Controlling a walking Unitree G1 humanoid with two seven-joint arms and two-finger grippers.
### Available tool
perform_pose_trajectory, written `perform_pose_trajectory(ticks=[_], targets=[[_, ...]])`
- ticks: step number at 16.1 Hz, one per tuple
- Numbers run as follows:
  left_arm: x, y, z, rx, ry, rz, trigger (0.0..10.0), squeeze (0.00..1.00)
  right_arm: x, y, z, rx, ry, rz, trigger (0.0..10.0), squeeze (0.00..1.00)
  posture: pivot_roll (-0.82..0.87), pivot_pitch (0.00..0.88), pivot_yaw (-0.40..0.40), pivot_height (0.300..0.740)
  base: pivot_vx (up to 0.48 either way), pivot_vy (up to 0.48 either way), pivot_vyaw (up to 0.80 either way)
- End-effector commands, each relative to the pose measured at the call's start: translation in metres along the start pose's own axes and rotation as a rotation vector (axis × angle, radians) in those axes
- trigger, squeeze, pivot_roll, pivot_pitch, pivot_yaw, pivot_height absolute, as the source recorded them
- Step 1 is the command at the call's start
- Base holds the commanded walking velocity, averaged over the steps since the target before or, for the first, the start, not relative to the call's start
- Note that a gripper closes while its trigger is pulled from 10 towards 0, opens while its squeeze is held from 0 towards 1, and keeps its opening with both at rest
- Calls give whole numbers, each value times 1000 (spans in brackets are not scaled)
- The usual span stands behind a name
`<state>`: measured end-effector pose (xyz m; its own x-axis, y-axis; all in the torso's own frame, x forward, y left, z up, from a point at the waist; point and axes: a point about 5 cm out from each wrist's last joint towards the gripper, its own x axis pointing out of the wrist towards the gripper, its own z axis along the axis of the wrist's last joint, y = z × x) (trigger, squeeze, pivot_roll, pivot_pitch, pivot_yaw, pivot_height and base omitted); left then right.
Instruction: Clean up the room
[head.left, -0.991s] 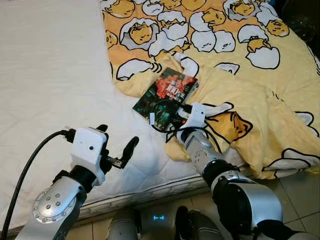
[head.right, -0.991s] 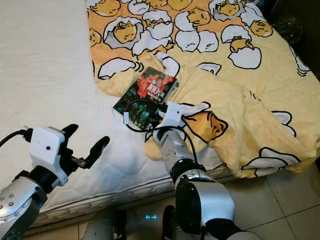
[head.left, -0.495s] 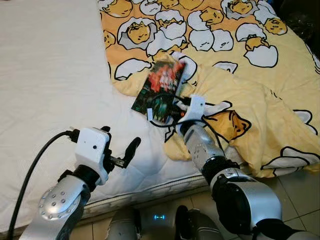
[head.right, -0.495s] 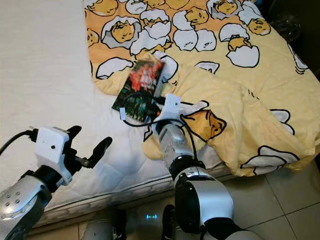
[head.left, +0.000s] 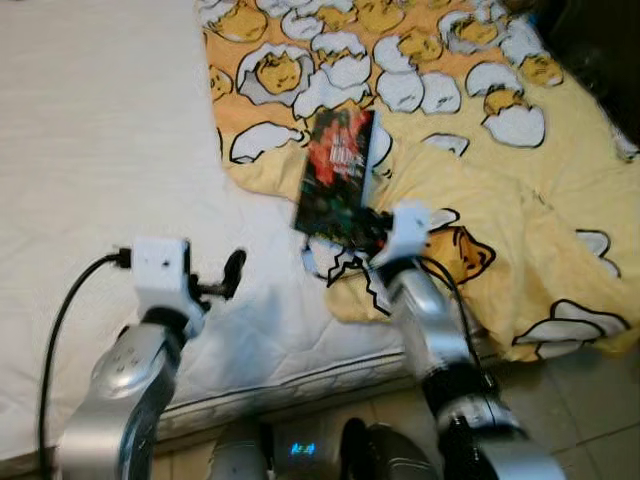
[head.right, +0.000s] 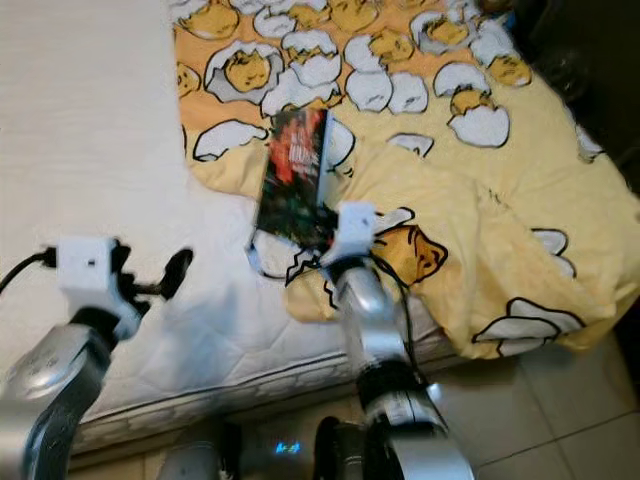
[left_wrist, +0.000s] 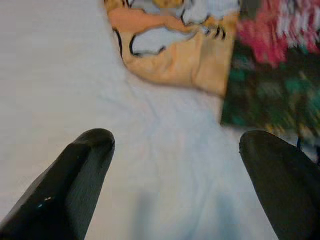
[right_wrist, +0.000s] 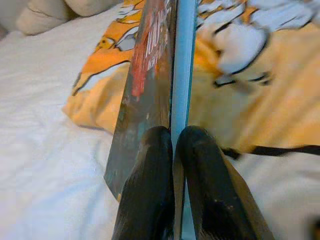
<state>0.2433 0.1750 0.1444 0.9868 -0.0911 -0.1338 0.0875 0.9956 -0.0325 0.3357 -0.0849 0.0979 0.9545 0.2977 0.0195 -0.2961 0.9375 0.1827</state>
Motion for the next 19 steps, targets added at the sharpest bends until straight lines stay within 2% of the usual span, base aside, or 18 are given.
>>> perform_pose_trajectory(ticks=[1,3,5,6,7,8,10,12,15,19], targets=[[5,2,-5,3,4,27,10000,0,-5,-8,16,-43,-69,-41,0,16,164,54,-78,723,0,0,0],[14,3,-7,33,-23,25,10000,0,-21,-18,31,-120,-132,-98,0,20,134,0,-84,723,0,0,0],[20,2,-11,54,-21,18,10000,0,-27,-21,37,-168,-155,-117,0,12,121,0,-84,723,0,0,0],[28,3,-13,78,-24,34,10000,0,-38,-24,41,-214,-180,-156,0,12,117,0,-82,723,0,0,0],[31,6,-12,71,-31,51,10000,0,-42,-26,39,-216,-180,-176,0,16,113,0,-76,723,0,0,0],[29,12,-12,56,-44,76,10000,0,-47,-26,36,-225,-172,-181,0,12,109,0,-71,723,0,0,0],[14,25,-18,77,-51,115,10000,0,-63,-24,29,-259,-157,-161,0,12,100,0,-56,723,0,0,0],[12,20,-20,79,-54,103,10000,0,-73,-28,20,-242,-122,-172,0,16,92,0,-52,723,0,0,0],[25,7,-11,71,-96,73,10000,0,-70,-31,16,-212,-96,-201,0,39,78,0,-46,723,0,0,527],[30,2,-13,79,-91,56,10000,0,-65,-32,20,-210,-104,-200,0,39,73,0,-51,723,0,0,755]])
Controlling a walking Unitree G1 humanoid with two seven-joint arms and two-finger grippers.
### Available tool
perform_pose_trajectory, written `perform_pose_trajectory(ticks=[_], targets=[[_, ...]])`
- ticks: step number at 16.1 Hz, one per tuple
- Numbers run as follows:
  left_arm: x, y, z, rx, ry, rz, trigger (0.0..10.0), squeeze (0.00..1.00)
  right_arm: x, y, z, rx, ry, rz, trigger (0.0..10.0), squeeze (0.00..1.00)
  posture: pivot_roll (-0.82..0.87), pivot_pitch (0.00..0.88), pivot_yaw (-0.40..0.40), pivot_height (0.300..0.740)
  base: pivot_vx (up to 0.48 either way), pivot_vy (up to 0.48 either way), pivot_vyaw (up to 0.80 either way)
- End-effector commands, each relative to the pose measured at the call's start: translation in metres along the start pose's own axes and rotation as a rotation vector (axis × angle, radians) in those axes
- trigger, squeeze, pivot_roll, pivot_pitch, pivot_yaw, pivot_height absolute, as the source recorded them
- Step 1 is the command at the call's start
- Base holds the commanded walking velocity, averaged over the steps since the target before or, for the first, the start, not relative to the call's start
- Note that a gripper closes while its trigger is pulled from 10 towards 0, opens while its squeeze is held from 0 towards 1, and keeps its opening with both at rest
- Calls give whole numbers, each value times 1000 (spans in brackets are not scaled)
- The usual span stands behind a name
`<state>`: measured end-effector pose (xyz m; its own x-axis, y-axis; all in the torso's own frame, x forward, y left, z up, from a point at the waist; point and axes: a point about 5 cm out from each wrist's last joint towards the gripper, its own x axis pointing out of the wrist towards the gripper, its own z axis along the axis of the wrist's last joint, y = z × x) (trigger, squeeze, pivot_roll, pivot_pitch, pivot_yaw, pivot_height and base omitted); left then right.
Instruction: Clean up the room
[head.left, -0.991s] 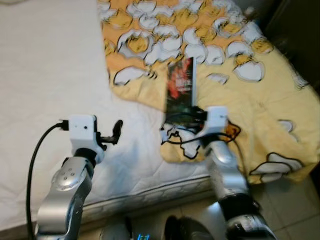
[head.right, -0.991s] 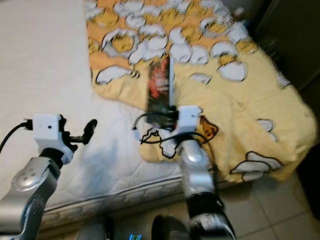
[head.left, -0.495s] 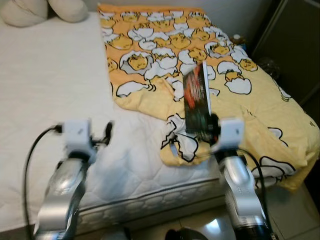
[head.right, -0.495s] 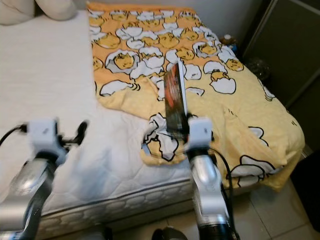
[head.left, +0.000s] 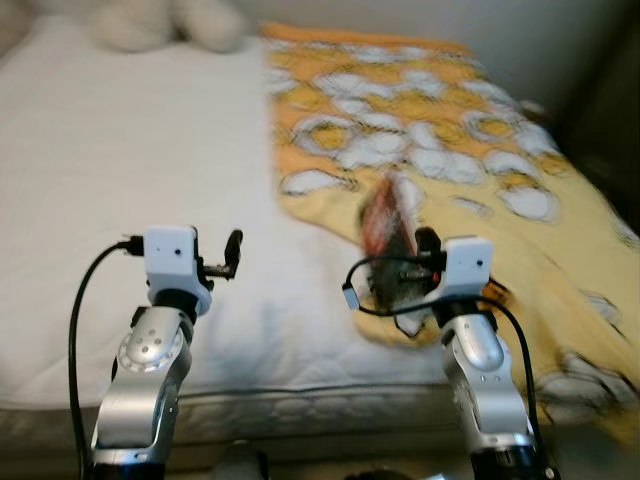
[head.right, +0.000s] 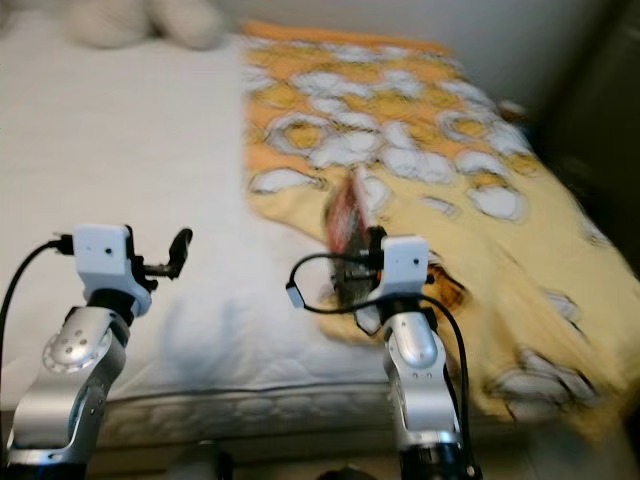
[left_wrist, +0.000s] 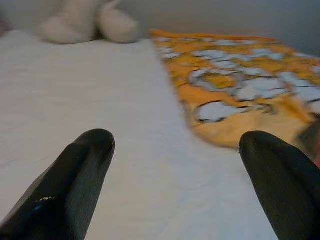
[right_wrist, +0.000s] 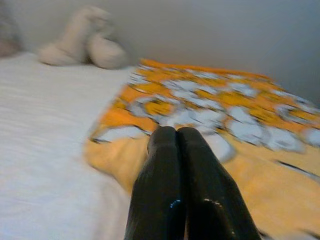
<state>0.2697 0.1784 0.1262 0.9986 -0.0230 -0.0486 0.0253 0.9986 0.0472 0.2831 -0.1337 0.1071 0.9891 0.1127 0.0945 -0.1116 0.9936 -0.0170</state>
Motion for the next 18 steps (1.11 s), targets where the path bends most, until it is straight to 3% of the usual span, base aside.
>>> perform_pose_trajectory(ticks=[1,4,5,6,7,13,18], targets=[[4,-5,3,18,-11,-20,10000,0,2,-6,2,9,-6,-31,0,4,75,0,-52,723,0,0,0],[12,-6,8,43,-30,-54,10000,0,4,-8,0,-5,12,-33,0,0,75,0,-53,723,0,0,0],[13,-8,8,49,-30,-67,10000,0,5,-8,-1,-5,16,-34,2275,0,73,0,-51,723,0,0,0],[14,-8,8,51,-29,-69,10000,0,5,-8,-1,-5,17,-34,2275,0,73,0,-51,723,0,0,0],[14,-9,7,41,-26,-70,10000,0,4,-8,-4,-6,35,-39,10000,0,70,0,-52,723,0,0,0],[13,-17,1,-2,3,-84,10000,0,9,-14,-7,-50,65,-61,10000,0,64,0,-44,723,0,0,0],[13,-21,2,-49,-3,-94,10000,0,12,-15,-5,-56,54,-57,10000,0,62,0,-43,723,0,-480,0]])
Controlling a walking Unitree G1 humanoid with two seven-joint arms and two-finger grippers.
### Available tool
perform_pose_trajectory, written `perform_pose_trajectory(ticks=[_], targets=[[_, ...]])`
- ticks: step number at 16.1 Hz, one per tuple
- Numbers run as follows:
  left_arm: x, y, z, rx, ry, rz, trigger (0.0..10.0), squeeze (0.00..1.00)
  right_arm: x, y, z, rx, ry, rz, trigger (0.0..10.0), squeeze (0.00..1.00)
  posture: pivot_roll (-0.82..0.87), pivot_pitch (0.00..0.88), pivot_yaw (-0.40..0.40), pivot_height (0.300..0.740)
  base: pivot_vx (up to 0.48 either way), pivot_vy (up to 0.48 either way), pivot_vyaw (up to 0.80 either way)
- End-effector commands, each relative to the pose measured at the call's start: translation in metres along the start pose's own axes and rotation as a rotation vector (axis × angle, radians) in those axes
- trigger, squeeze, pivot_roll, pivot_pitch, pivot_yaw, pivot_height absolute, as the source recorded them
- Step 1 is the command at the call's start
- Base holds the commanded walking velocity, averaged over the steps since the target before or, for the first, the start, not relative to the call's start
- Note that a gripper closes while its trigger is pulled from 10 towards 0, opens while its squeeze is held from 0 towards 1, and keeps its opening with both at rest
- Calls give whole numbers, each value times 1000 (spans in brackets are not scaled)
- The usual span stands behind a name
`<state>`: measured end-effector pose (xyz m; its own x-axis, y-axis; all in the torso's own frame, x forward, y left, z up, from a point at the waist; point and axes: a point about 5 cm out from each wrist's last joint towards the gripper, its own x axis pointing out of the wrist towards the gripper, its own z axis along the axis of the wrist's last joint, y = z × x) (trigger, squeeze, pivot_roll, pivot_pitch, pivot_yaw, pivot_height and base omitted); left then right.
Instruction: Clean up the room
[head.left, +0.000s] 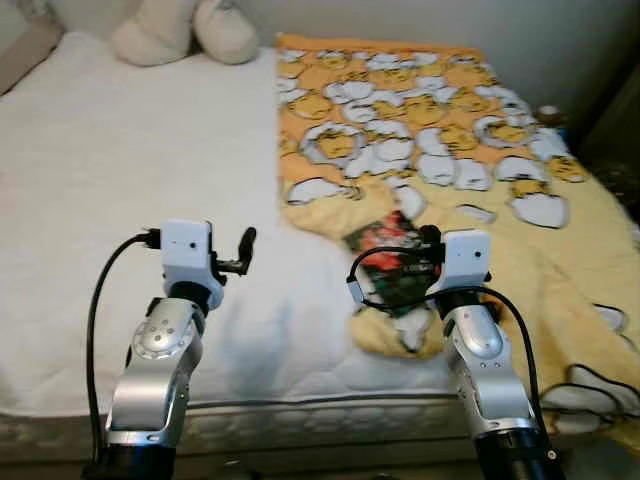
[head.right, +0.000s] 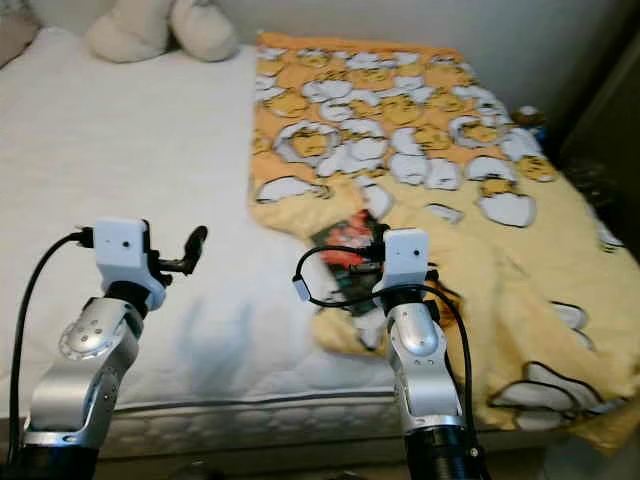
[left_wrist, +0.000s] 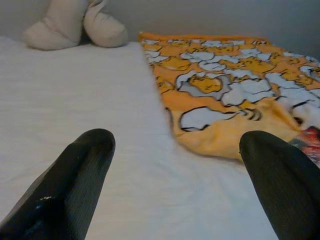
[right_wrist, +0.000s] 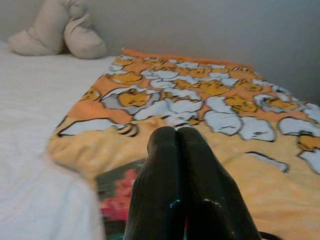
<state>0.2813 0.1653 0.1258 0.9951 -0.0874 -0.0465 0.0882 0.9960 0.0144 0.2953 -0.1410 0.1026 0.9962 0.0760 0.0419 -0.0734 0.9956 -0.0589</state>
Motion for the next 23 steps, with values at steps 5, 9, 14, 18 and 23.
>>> perform_pose_trajectory(ticks=[5,9,14,18,23], targets=[[2,-8,1,-6,-1,-45,10000,0,8,-9,-2,-13,32,-30,10000,0,67,0,-36,723,0,-172,0],[3,-5,1,14,5,-39,10000,0,17,-13,2,-24,22,-34,10000,0,75,0,-35,723,0,0,0],[4,-7,10,43,-46,-58,10000,1000,20,-14,10,2,-30,-74,10000,1000,76,0,-34,723,0,0,0],[8,-12,16,43,-65,-80,10000,1000,18,-14,9,-12,-36,-83,10000,1000,67,0,-32,723,0,0,0],[10,-13,11,26,-36,-60,10000,1000,14,-17,6,-1,-39,-114,10000,1000,57,0,-29,723,0,0,0]])
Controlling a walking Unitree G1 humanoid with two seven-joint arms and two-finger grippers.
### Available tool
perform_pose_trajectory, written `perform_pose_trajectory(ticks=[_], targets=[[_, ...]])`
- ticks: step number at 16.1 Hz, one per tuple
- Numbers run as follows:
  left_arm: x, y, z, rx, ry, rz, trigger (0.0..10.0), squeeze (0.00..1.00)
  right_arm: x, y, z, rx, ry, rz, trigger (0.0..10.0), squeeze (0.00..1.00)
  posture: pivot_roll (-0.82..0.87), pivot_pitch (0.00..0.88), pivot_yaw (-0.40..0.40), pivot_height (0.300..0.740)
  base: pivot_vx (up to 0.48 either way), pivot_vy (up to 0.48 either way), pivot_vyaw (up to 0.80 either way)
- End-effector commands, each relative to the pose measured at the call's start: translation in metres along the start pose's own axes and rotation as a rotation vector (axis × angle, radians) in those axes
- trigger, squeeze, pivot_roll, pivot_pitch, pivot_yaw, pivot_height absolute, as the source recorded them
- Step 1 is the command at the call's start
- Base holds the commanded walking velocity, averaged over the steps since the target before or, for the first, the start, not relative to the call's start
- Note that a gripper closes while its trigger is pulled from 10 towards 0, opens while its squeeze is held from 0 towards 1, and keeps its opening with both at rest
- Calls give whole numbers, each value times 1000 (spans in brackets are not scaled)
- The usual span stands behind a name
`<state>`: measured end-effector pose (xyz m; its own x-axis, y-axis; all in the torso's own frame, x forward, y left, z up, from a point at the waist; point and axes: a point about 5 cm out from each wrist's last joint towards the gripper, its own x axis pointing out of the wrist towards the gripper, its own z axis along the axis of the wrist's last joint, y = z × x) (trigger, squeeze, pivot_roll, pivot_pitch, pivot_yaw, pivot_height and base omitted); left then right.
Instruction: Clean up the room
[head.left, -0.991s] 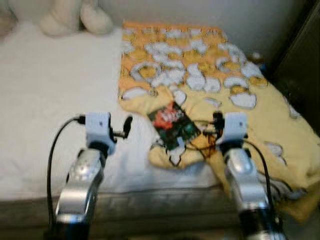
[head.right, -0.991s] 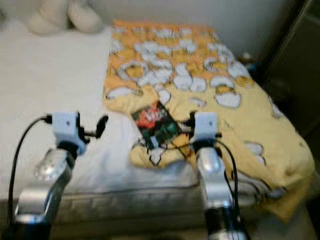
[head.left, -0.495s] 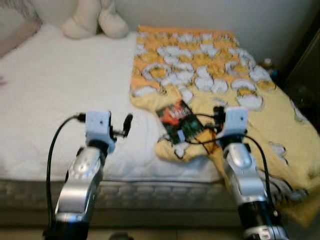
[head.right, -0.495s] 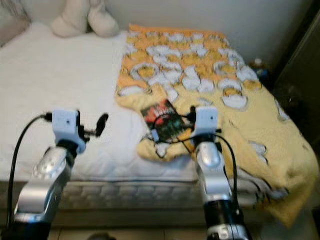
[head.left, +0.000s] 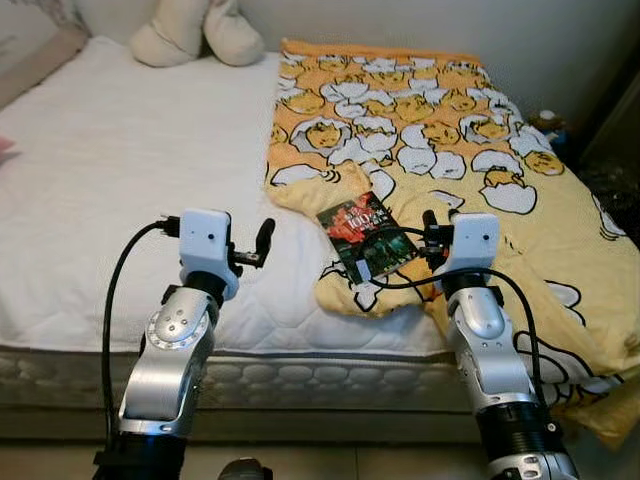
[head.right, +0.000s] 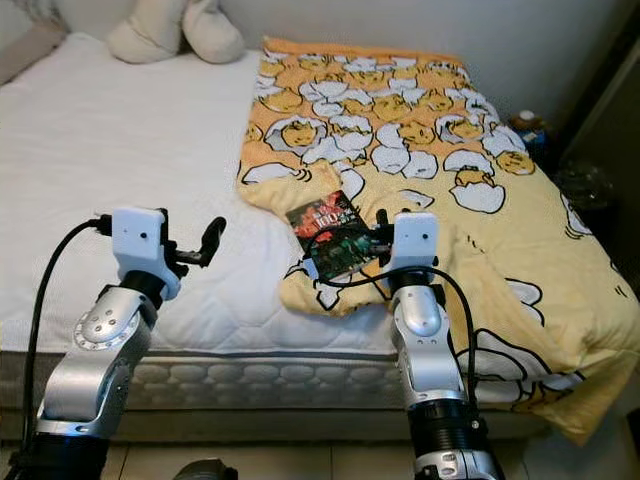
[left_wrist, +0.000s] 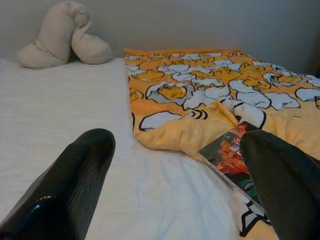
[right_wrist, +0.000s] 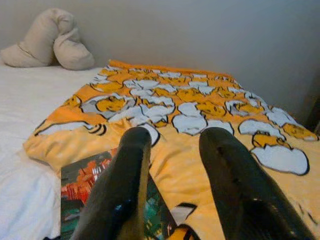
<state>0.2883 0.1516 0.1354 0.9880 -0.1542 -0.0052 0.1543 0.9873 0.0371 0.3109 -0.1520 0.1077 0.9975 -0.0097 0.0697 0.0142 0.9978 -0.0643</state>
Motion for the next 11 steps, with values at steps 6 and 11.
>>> perform_pose_trajectory(ticks=[6,11], targets=[[2,3,-2,8,22,25,10000,1000,-6,-2,-1,29,-1,-27,10000,1000,55,0,-28,723,0,0,0],[0,-1,-5,3,45,4,10000,1000,-7,1,2,-28,-20,2,10000,855,51,0,-28,723,0,-187,0]])
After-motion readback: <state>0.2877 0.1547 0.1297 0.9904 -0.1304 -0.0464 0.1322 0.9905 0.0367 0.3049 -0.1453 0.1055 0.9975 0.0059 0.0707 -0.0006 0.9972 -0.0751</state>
